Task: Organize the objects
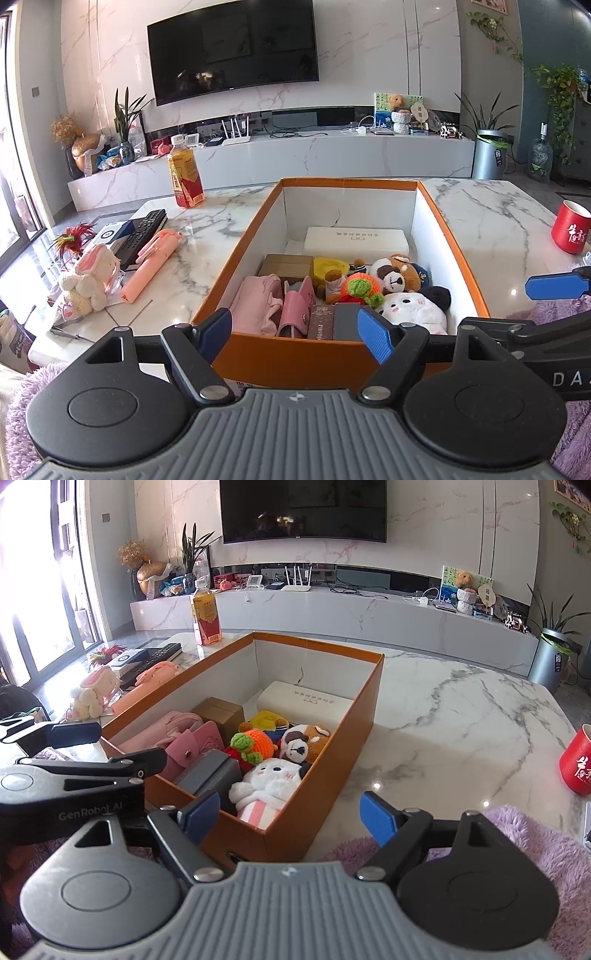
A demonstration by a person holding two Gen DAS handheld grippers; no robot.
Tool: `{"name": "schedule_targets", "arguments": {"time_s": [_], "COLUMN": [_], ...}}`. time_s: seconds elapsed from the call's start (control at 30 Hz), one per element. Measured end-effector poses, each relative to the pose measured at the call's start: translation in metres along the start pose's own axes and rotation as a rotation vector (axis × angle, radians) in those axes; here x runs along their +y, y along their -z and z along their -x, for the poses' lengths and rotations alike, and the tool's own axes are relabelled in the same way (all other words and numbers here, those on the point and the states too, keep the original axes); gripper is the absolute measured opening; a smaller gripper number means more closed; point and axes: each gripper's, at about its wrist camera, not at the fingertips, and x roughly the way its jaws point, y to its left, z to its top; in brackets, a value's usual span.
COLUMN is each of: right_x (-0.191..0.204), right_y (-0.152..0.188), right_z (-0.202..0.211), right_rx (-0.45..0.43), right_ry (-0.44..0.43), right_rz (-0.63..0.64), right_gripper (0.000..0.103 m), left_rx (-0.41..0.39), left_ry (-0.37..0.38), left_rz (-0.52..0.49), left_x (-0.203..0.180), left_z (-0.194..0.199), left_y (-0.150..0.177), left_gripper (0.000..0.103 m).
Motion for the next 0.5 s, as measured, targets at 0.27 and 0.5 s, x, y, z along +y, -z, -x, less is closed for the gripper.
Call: {"name": "schedule_targets", "arguments": {"time_s": [0.27,0.5], "right_x": [-0.0069,-0.0079], "right_y": [0.0012,0.0020], "right_z": [-0.0032,-0.0055], "right_rx": [0.003,0.009], "right_ry": [0.010,0.015], "right_rz": [-0.041,-0.048], "right_gripper": [0.084,0.084], "left_rx": [0.016,0.015], "left_ry": [-0.015,-0.011], "left_rz": [0.012,0.009], "left_x": [0.0020,0.0023], "left_z": [-0.0017,-0.0016], "left_y": [0.0015,0.0025], "left_gripper": [0.089,0.089]}}
